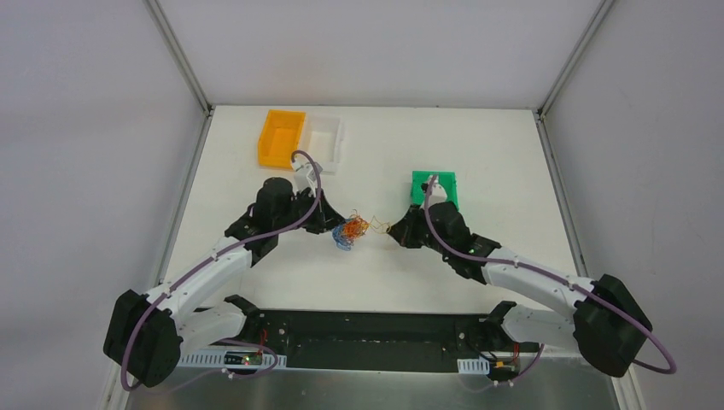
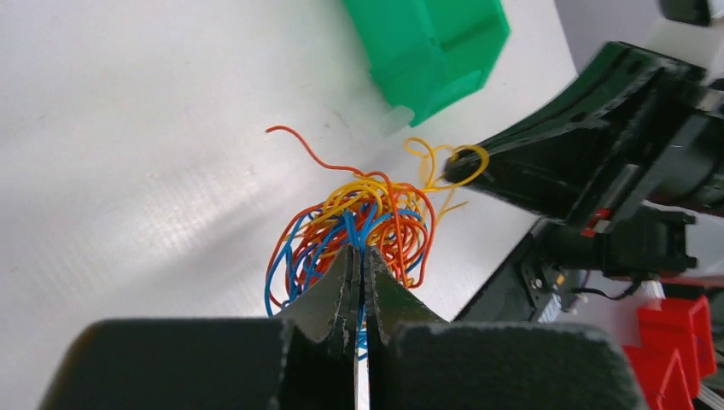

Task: Untangle the cables

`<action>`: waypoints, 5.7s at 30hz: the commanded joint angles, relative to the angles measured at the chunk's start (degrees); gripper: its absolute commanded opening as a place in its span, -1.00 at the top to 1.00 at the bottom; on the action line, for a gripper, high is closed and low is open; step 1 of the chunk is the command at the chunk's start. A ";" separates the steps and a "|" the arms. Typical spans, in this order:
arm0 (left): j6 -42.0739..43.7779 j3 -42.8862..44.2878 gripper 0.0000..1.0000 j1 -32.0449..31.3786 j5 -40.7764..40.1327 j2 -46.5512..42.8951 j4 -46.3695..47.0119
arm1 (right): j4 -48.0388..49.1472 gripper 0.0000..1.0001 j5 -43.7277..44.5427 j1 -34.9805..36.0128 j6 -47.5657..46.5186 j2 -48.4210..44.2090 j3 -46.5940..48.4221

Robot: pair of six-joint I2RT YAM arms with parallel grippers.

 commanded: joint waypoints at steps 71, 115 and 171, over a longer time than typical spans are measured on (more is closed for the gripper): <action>-3.18 0.16 1.00 10.51 -7.39 -0.40 -8.01 | -35.43 -0.07 4.11 -5.56 -4.53 -18.22 8.33; 2.18 16.00 1.00 9.99 12.79 -10.02 -15.50 | -0.60 -0.49 -12.07 0.87 -18.79 9.69 15.97; 11.94 21.81 1.00 11.39 -50.16 -8.90 -47.15 | -42.06 1.00 32.88 -24.56 5.03 -28.55 5.11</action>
